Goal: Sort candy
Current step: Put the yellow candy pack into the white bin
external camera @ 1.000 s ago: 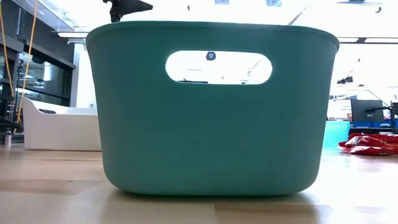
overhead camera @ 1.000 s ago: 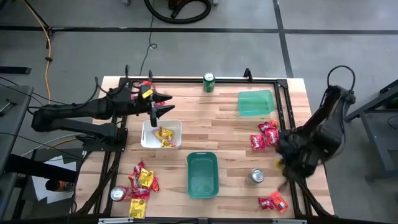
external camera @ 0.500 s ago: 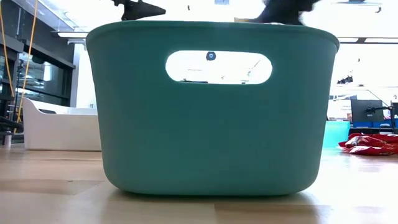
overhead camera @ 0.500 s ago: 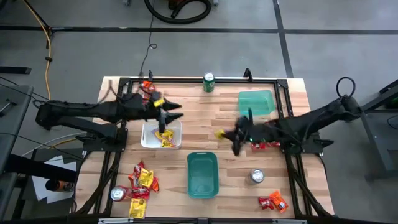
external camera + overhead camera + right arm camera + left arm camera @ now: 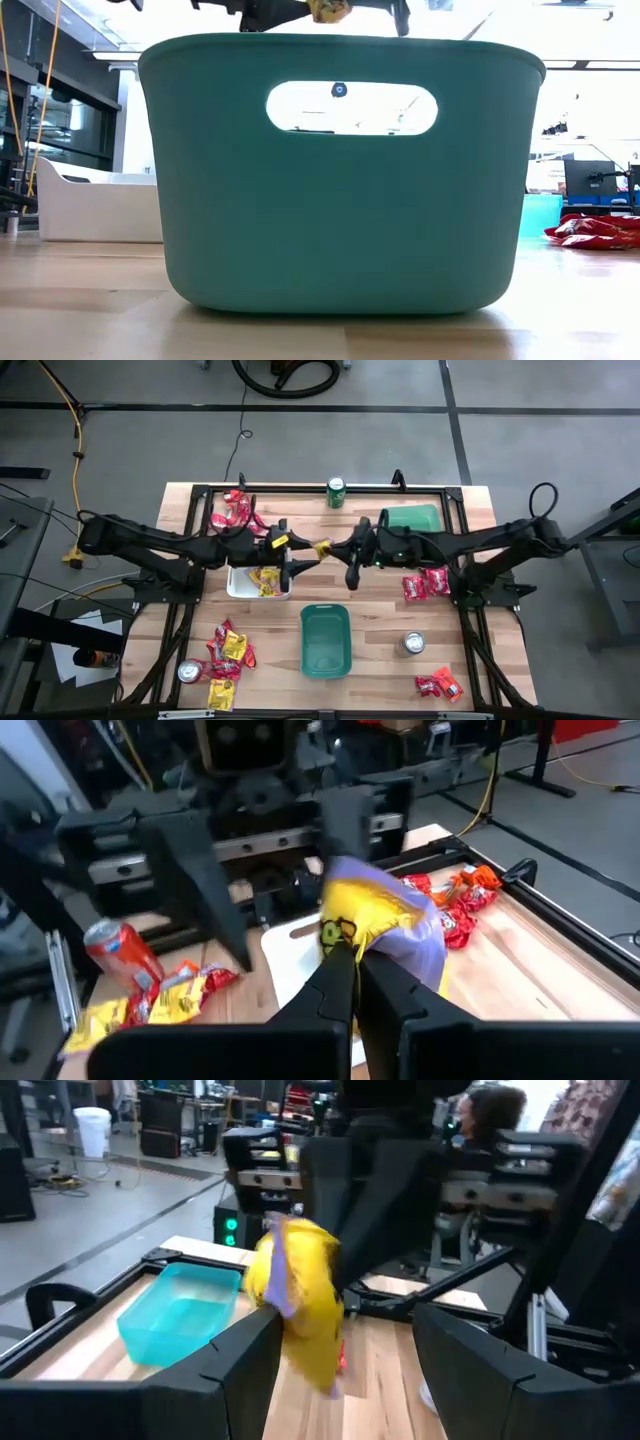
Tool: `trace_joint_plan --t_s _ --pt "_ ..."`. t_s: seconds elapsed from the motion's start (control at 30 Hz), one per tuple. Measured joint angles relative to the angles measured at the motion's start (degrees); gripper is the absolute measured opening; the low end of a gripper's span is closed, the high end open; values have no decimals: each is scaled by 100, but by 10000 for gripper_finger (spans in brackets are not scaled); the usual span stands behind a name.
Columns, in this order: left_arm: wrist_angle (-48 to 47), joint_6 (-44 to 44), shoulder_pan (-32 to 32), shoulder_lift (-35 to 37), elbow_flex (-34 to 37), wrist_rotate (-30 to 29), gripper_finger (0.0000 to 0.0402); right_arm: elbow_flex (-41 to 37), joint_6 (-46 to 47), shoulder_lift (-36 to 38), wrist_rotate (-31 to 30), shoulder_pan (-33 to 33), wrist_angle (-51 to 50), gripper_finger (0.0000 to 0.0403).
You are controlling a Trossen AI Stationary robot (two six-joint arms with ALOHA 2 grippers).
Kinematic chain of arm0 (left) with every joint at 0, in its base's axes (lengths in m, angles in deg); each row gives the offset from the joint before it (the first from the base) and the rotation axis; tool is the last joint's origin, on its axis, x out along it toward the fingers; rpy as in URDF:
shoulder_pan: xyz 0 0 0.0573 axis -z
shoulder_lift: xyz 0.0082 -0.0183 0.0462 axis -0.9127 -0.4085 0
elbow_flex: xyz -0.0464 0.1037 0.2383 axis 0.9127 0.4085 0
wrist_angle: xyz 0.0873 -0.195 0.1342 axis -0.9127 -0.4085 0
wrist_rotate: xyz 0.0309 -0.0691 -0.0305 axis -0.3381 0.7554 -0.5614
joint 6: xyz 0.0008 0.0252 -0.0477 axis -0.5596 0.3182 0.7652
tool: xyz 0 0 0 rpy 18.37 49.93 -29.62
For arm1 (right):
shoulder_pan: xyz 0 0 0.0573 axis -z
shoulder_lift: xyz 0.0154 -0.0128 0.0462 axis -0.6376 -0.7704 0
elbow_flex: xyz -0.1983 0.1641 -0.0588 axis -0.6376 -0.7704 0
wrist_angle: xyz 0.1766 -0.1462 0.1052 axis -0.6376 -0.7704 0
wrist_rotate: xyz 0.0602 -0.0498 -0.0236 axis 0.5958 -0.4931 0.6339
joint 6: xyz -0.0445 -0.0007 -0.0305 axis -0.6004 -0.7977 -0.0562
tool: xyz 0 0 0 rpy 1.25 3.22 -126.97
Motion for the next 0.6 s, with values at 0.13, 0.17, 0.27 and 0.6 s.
trace_joint_plan --t_s 0.13,0.17,0.27,0.6 --pt "-9 120 0 -31 2 -238 213 183 -124 -138 179 -7 -132 0" --pt "-5 121 2 -30 2 -286 213 190 -125 -141 194 -9 -121 0" --pt "13 121 2 -27 2 -368 213 193 -127 -114 205 -16 -118 0" --pt "-12 133 -9 -32 0 -399 213 207 -267 29 257 -83 -67 0"
